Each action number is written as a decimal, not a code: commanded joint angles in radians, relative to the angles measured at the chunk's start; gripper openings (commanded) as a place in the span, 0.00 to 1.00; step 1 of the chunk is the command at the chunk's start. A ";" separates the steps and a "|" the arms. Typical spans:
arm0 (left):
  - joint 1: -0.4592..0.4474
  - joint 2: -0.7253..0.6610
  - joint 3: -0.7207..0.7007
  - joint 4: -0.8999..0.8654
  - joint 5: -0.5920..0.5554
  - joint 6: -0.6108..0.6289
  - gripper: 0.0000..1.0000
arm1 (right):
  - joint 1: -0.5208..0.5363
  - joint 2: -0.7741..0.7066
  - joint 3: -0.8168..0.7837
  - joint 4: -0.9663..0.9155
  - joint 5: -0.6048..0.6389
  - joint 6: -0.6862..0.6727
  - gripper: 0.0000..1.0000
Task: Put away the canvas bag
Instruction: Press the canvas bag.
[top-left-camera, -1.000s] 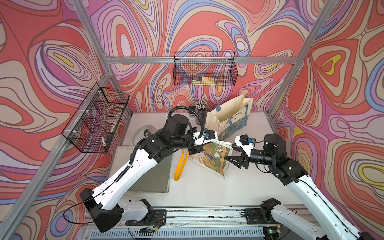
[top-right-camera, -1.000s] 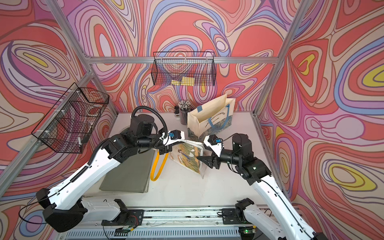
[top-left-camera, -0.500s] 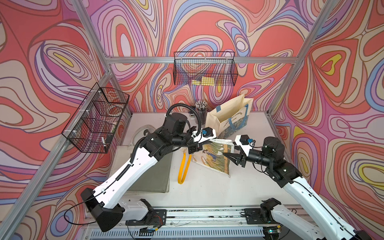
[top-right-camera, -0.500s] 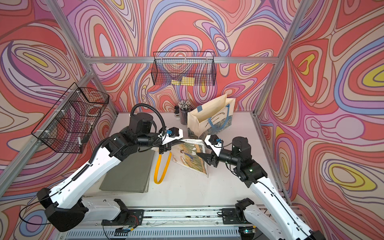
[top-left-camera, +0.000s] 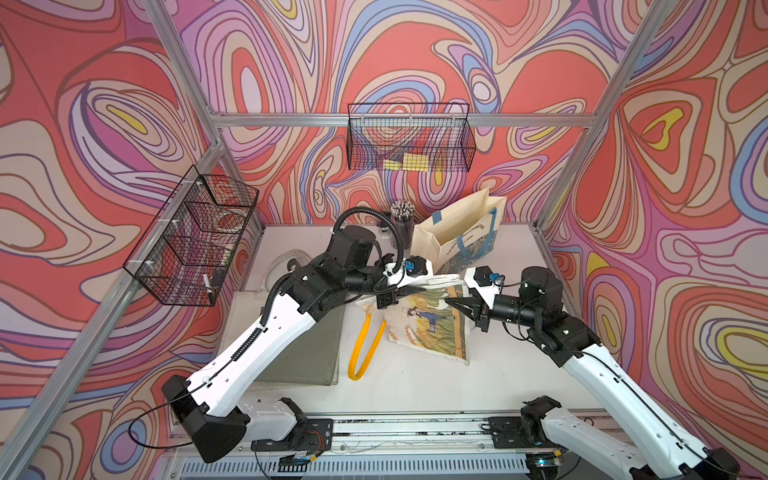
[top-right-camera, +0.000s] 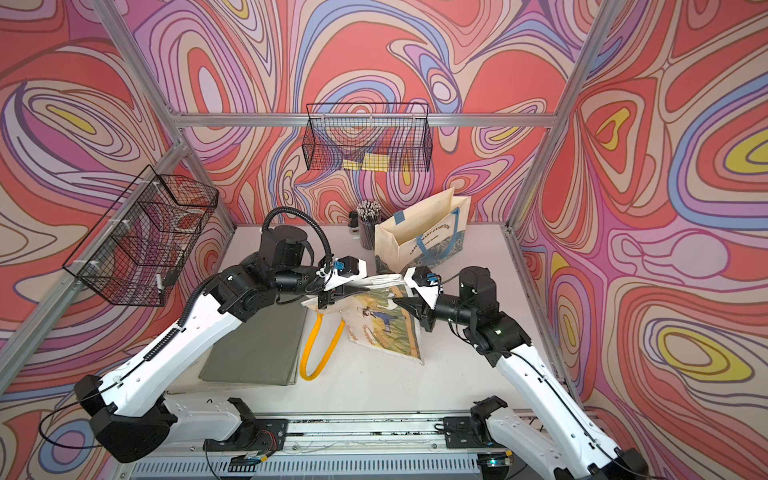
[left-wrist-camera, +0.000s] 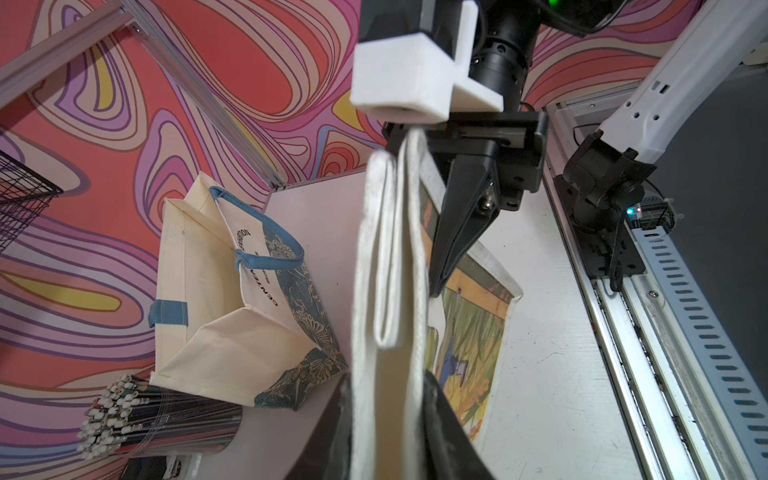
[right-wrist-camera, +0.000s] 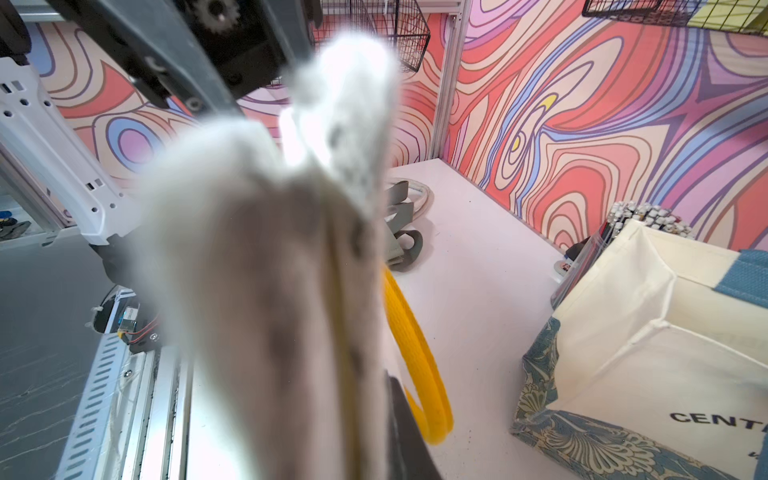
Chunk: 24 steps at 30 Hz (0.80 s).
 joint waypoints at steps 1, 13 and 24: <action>-0.039 0.033 0.067 -0.010 -0.004 -0.003 0.49 | 0.002 0.013 0.051 -0.017 -0.020 0.004 0.14; -0.127 0.174 0.179 -0.101 -0.207 0.014 0.57 | 0.002 0.006 0.051 -0.045 -0.031 -0.004 0.07; -0.126 0.074 0.056 0.082 -0.314 -0.061 0.78 | 0.001 -0.015 0.010 -0.011 -0.048 -0.017 0.00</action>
